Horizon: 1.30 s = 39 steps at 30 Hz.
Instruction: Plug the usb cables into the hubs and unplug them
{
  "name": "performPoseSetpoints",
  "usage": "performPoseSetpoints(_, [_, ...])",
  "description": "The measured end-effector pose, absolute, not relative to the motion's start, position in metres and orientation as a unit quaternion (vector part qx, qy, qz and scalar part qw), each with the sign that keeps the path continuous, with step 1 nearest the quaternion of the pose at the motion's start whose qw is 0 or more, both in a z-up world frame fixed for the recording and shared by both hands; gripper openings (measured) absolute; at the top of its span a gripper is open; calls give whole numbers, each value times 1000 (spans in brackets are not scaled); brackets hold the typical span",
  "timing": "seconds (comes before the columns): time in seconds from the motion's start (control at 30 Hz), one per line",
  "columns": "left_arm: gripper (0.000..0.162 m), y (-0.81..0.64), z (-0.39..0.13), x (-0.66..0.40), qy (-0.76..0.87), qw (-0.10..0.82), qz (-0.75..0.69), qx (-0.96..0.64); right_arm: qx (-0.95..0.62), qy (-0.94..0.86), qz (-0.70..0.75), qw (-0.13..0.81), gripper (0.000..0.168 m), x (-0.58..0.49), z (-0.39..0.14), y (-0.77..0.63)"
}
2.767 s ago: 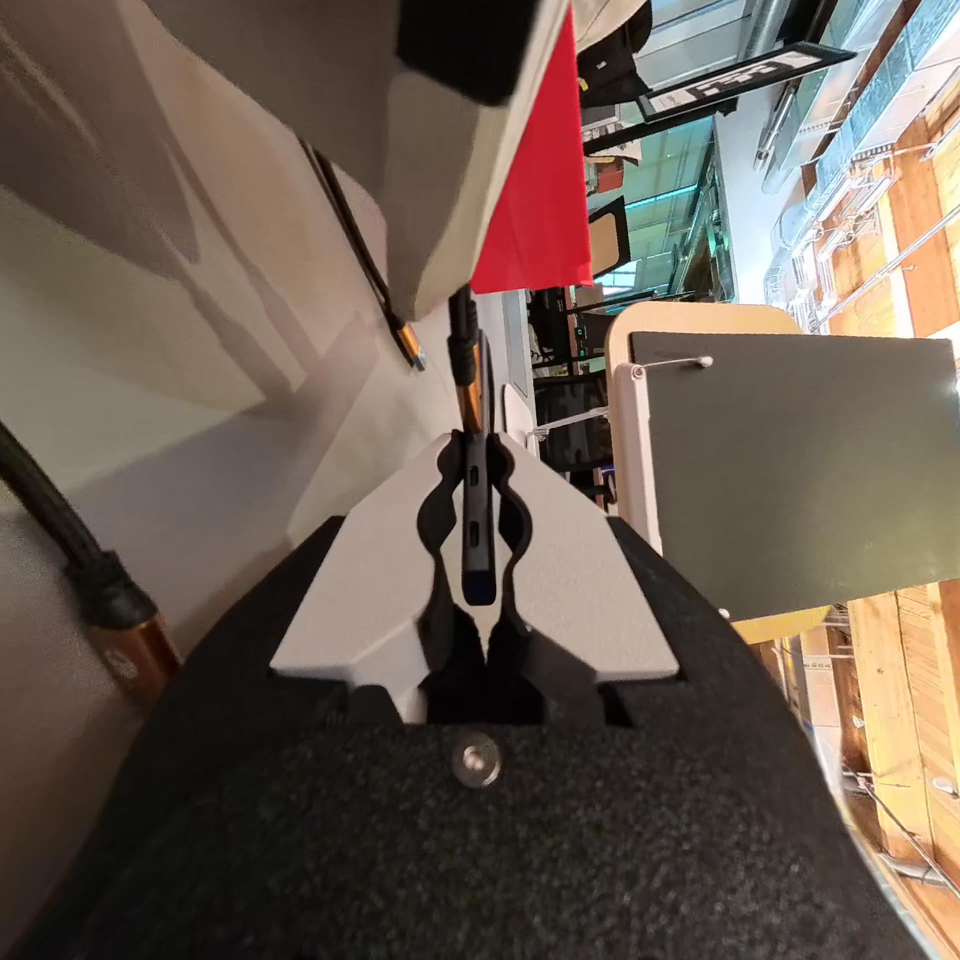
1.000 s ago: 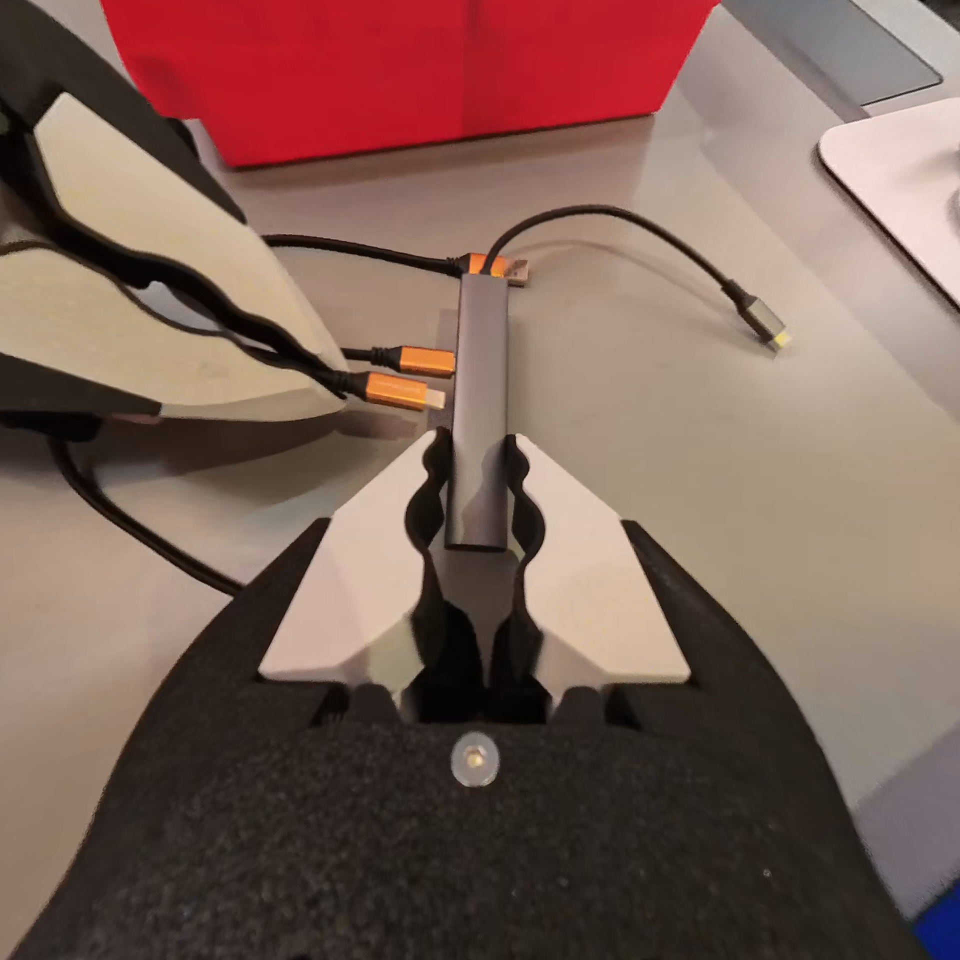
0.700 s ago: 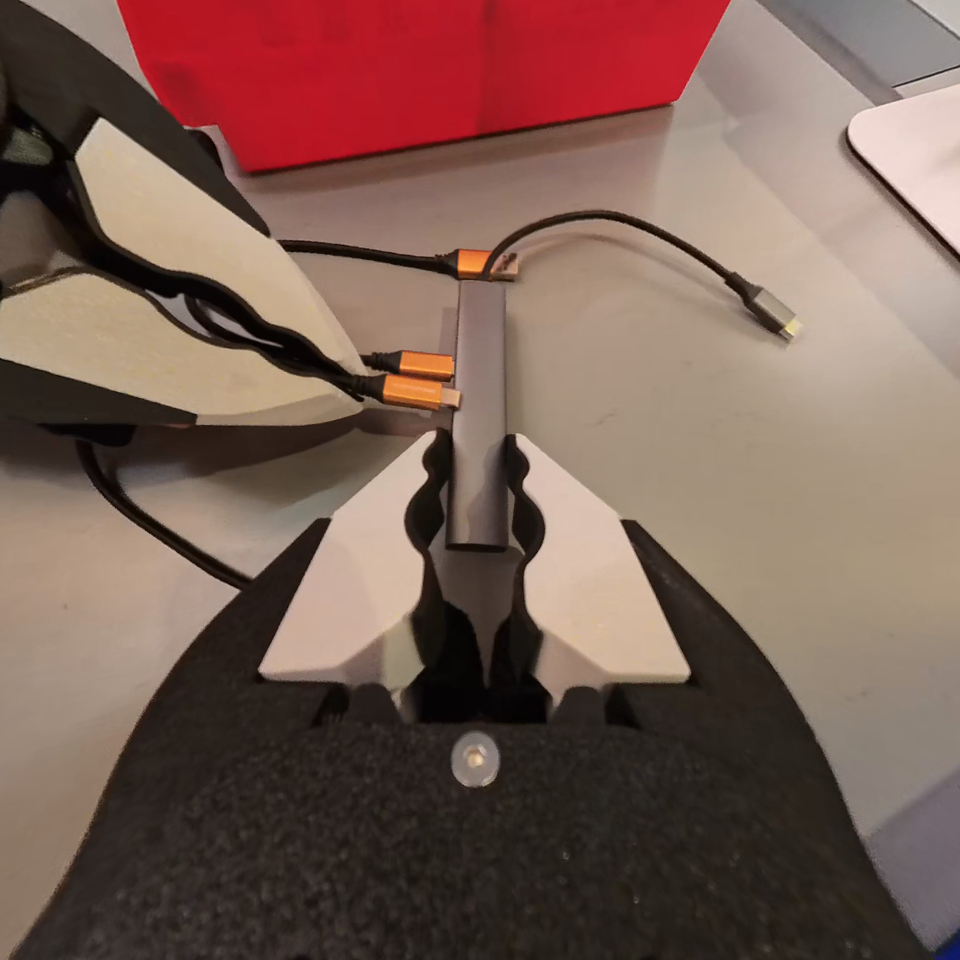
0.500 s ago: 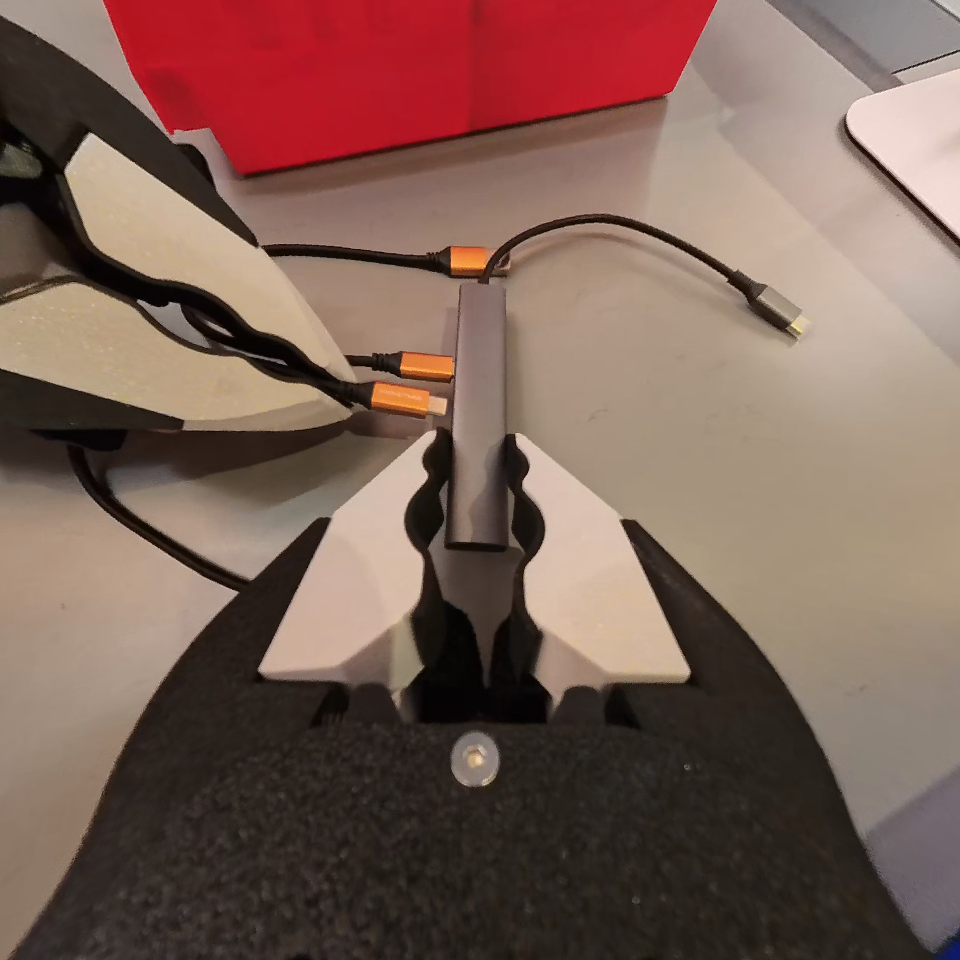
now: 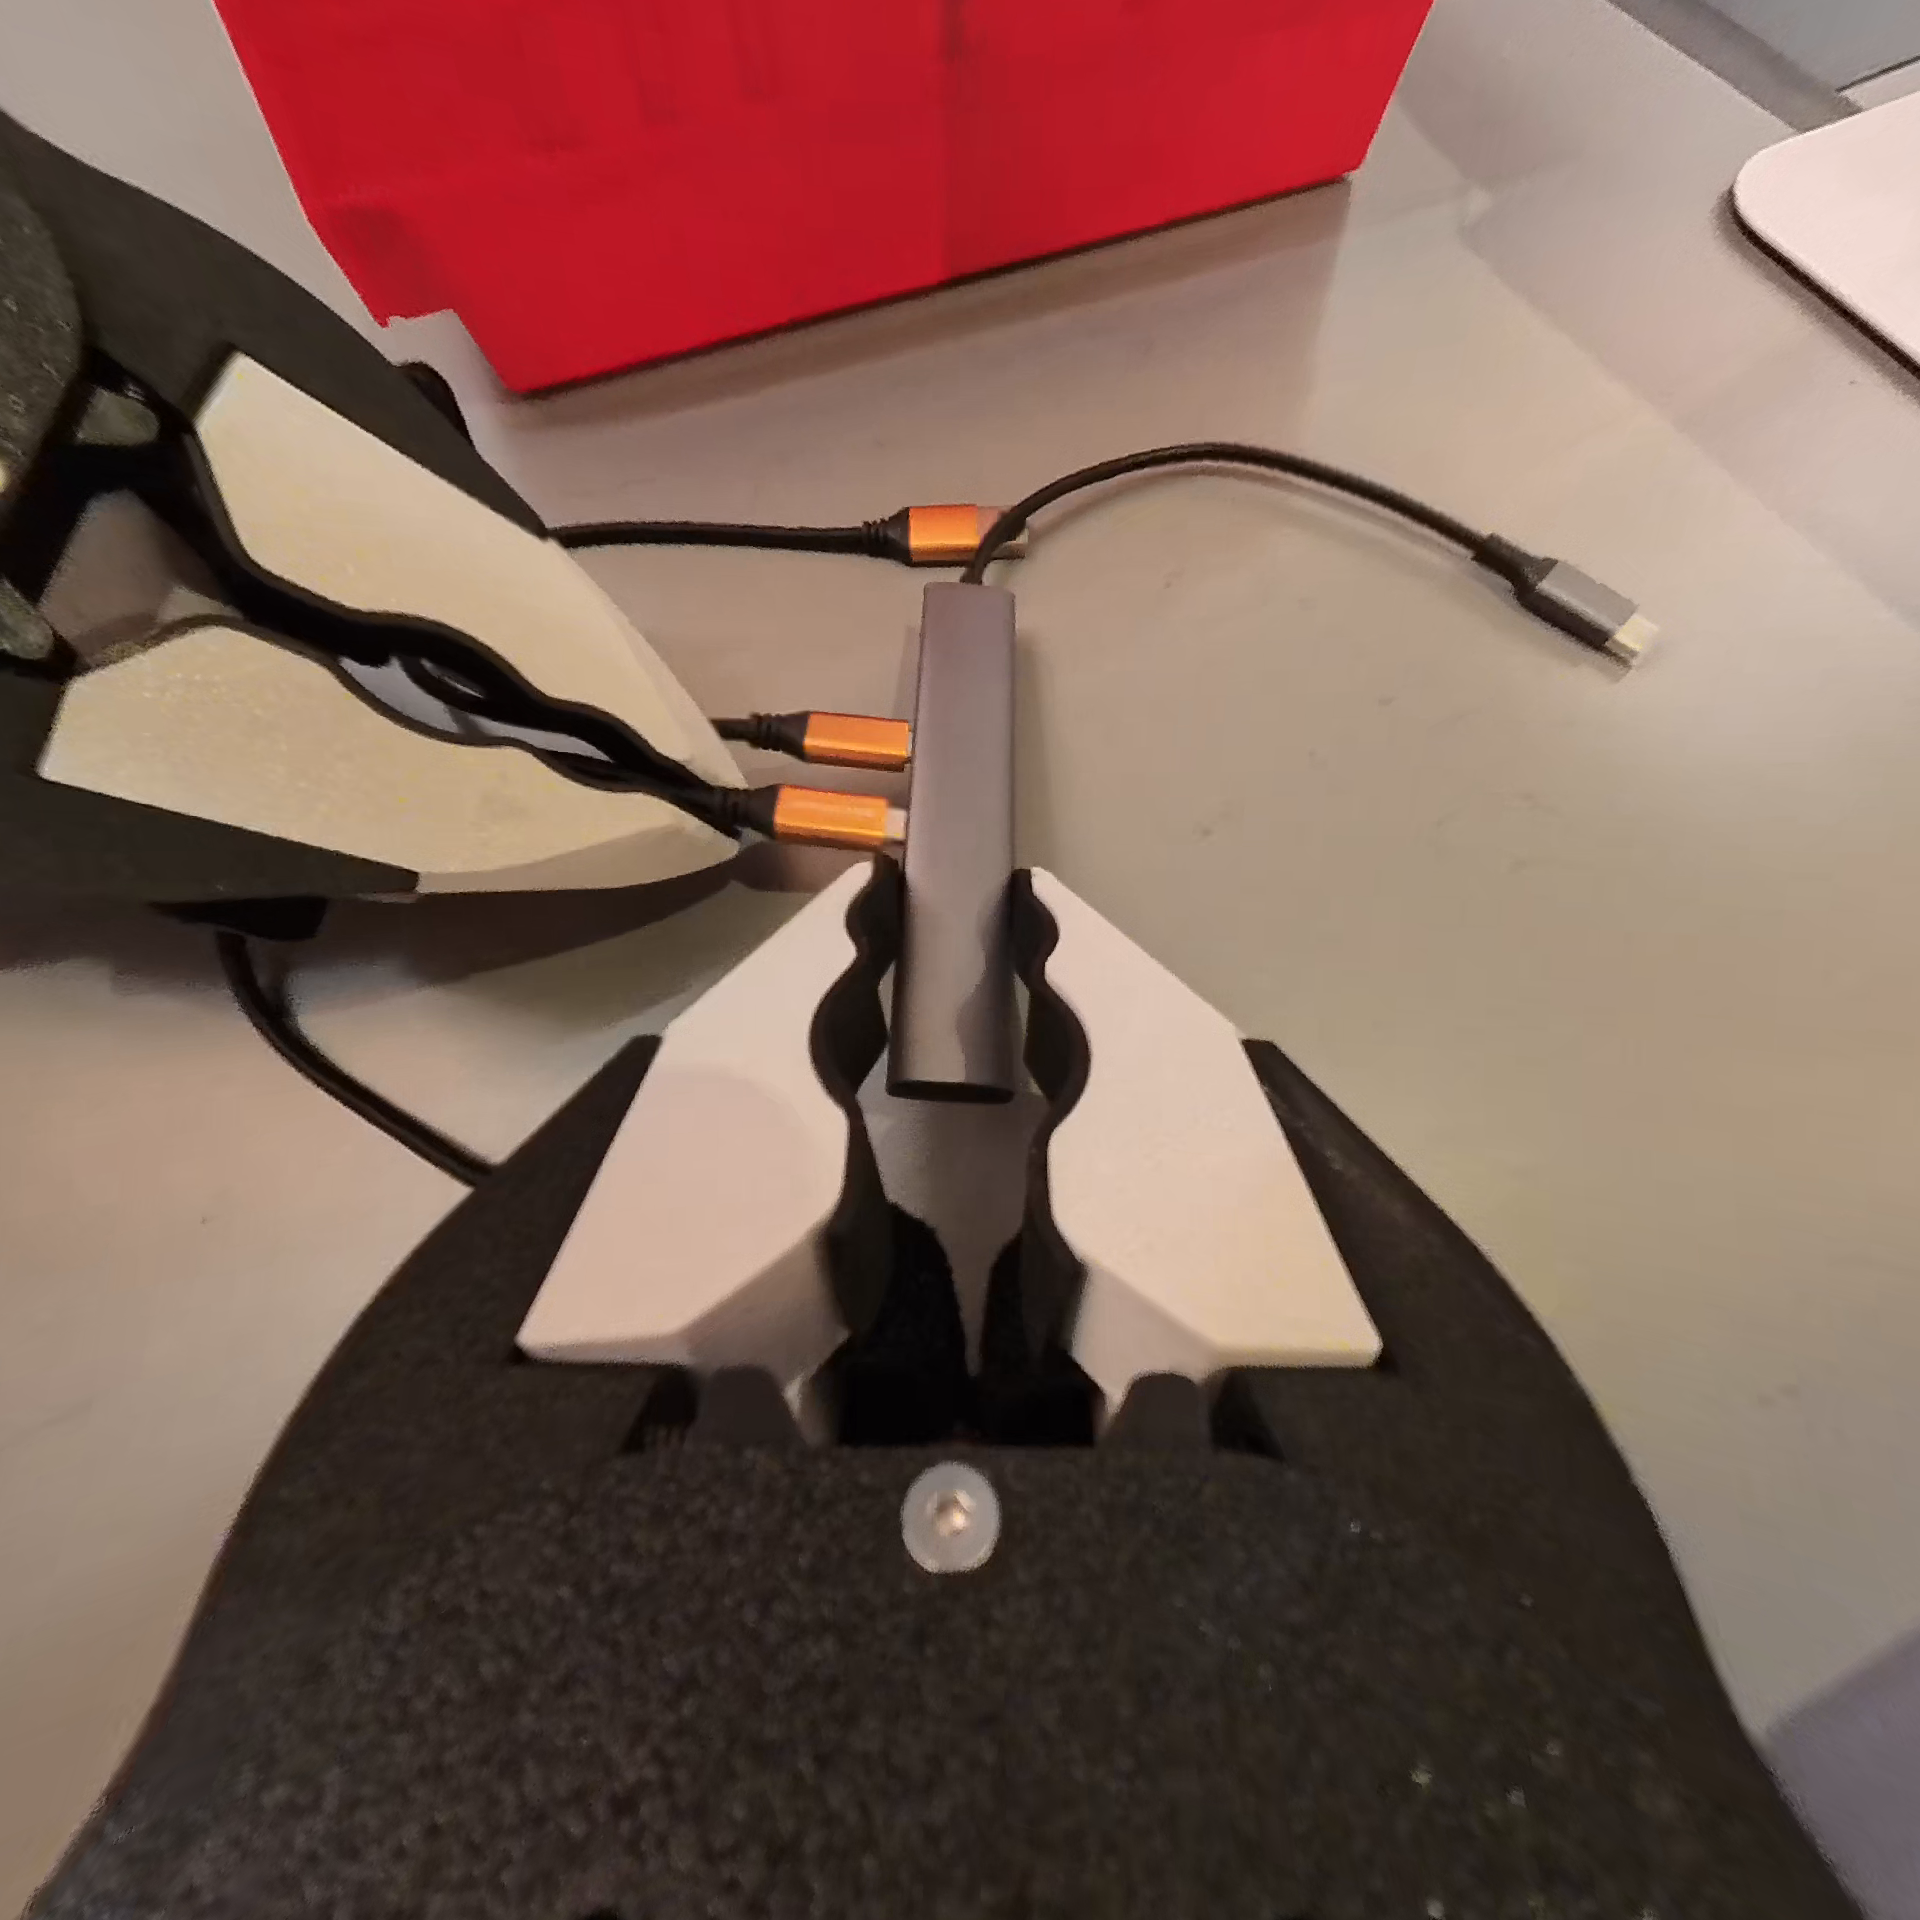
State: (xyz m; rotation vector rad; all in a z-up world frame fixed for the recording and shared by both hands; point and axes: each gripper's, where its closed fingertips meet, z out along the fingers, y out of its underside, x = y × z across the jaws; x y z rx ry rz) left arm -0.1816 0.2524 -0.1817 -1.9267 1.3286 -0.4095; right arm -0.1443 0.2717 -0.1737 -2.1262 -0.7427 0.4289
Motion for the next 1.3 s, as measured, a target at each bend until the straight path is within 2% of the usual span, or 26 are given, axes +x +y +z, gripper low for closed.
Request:
performPoseSetpoints(0.73, [3, 253, -174, -176, 521, 409, -162, -732, -849, -277, 215, 395, 20, -144, -175, 272])
performPoseSetpoints(0.87, [3, 250, -178, -175, 523, 400, -165, -734, -859, -287, 216, 365, 29, -147, -187, 267])
performPoseSetpoints(1.0, [3, 250, -179, -176, 523, 396, -168, -736, -865, -280, 216, 355, 28, -144, -190, 267])
performPoseSetpoints(1.07, [3, 250, -179, -176, 524, 395, -168, -735, -865, -280, 218, 353, 22, -145, -191, 267])
performPoseSetpoints(1.3, [3, 246, -179, -175, 528, 392, -177, -732, -855, -308, 192, 370, 22, -145, -188, 266])
